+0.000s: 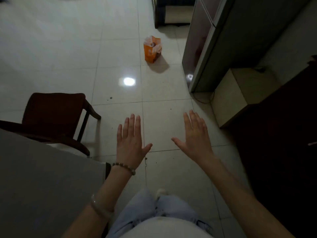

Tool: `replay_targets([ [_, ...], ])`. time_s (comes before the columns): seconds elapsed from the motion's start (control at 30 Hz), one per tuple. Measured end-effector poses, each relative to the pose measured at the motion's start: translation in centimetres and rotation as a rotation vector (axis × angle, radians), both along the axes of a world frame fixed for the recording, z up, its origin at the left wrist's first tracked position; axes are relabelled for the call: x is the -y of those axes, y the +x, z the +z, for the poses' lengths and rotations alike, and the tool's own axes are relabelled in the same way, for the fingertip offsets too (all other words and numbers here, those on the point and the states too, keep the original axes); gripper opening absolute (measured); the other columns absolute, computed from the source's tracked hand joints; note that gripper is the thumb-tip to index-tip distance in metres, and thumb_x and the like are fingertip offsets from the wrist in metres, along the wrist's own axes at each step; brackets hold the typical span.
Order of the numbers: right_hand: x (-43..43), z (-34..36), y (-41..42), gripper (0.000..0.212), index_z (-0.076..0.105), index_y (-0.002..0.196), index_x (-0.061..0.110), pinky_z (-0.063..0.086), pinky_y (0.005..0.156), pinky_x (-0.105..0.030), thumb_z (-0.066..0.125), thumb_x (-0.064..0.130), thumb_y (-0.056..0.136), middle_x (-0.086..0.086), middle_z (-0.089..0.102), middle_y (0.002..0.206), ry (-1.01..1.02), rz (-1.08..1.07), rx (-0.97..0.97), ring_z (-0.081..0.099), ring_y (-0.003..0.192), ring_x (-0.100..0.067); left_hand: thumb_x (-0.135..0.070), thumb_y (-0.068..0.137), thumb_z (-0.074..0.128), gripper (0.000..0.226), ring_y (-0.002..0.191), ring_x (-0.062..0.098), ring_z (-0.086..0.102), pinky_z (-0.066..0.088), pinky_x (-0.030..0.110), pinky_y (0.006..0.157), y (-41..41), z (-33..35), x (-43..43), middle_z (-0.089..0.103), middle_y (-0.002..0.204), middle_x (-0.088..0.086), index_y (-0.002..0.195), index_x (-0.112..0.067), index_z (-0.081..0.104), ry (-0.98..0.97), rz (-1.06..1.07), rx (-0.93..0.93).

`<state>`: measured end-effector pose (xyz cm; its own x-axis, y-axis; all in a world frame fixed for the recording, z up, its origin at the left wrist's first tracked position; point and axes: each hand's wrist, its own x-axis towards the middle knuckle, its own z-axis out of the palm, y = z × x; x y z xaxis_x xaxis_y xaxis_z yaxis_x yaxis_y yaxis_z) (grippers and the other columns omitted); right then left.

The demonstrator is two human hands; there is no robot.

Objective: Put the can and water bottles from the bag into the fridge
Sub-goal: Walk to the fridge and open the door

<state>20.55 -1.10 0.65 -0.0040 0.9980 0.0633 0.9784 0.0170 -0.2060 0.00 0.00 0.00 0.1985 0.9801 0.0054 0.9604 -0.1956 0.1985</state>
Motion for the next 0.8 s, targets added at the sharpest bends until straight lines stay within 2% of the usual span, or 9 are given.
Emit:
replay_targets([
  [0.2, -1.1, -0.1, 0.4, 0.091, 0.029, 0.141, 0.000, 0.020, 0.110, -0.049, 0.070, 0.047, 0.075, -0.026, 0.030, 0.147, 0.004, 0.006, -0.008, 0.026, 0.137, -0.039, -0.051, 0.078, 0.062, 0.102, 0.143, 0.026, -0.004, -0.005, 0.041, 0.114, 0.7, -0.3, -0.5, -0.002, 0.156, 0.011, 0.146, -0.010, -0.003, -0.023, 0.029, -0.008],
  [0.47, -6.0, -0.7, -0.1, 0.089, 0.034, 0.138, -0.001, 0.024, 0.109, -0.051, 0.072, 0.045, 0.073, -0.027, 0.033, 0.144, 0.006, 0.004, -0.020, 0.031, 0.134, -0.041, -0.051, 0.076, 0.064, 0.104, 0.143, 0.028, 0.001, -0.004, 0.042, 0.113, -0.1, -1.0, -5.6, 0.002, 0.156, 0.012, 0.146, -0.011, -0.002, -0.028, 0.066, -0.021],
  [0.57, -9.2, -0.9, -1.0, 0.088, 0.029, 0.141, 0.002, 0.018, 0.111, -0.049, 0.069, 0.045, 0.076, -0.025, 0.028, 0.148, -0.014, 0.012, -0.034, 0.024, 0.137, -0.039, -0.050, 0.072, 0.068, 0.106, 0.142, 0.031, 0.011, 0.000, 0.043, 0.112, -0.9, -1.3, -8.9, 0.013, 0.154, 0.015, 0.145, -0.011, 0.002, -0.007, 0.082, -0.046],
  [0.7, -14.7, -0.9, -2.9, 0.088, 0.022, 0.144, 0.005, 0.010, 0.114, -0.045, 0.065, 0.047, 0.079, -0.022, 0.020, 0.152, -0.027, 0.026, -0.056, 0.016, 0.141, -0.035, -0.052, 0.077, 0.062, 0.103, 0.143, 0.027, 0.000, -0.006, 0.041, 0.113, -2.3, -1.2, -14.5, 0.001, 0.156, 0.012, 0.146, -0.010, -0.002, -0.019, 0.097, -0.044],
  [0.8, -19.3, -0.6, -4.4, 0.088, 0.020, 0.145, 0.006, 0.006, 0.114, -0.042, 0.063, 0.048, 0.081, -0.021, 0.016, 0.153, -0.028, 0.029, -0.066, 0.012, 0.142, -0.034, -0.052, 0.077, 0.062, 0.103, 0.143, 0.027, -0.001, -0.007, 0.041, 0.113, -3.7, -0.5, -19.1, 0.000, 0.156, 0.012, 0.146, -0.011, -0.003, -0.006, 0.106, -0.045],
])
